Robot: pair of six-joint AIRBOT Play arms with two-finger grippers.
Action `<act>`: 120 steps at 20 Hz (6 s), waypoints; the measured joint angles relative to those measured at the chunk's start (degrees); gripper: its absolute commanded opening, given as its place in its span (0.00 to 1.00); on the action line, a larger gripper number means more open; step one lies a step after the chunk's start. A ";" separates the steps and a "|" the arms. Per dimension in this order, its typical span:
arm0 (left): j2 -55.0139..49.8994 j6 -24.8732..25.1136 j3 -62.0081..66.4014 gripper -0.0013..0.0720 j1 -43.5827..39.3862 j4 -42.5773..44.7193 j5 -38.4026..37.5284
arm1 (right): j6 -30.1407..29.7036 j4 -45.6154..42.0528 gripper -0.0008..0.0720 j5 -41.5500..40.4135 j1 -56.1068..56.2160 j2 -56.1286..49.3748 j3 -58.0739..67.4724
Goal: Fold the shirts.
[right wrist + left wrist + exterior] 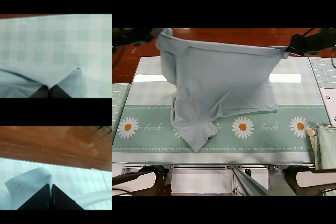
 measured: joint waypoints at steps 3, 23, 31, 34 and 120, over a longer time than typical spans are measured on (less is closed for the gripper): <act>-6.27 -1.07 -0.15 0.13 -2.38 0.00 2.47 | 0.48 7.04 0.17 -2.82 0.15 -8.72 3.72; 13.31 0.94 -43.47 0.98 23.85 12.74 -30.36 | -14.71 13.97 0.88 13.75 -21.70 5.27 -26.64; 18.60 7.80 -64.61 0.97 29.81 -2.05 -17.79 | -21.03 19.26 0.88 8.04 -19.52 15.10 -47.43; 18.03 12.09 -66.60 0.97 26.75 -7.74 -13.55 | -20.48 19.50 0.88 6.47 -17.20 15.69 -50.12; -10.75 -5.66 -1.38 0.05 7.19 18.88 -22.38 | -5.01 10.10 0.05 13.40 -3.30 -15.72 3.67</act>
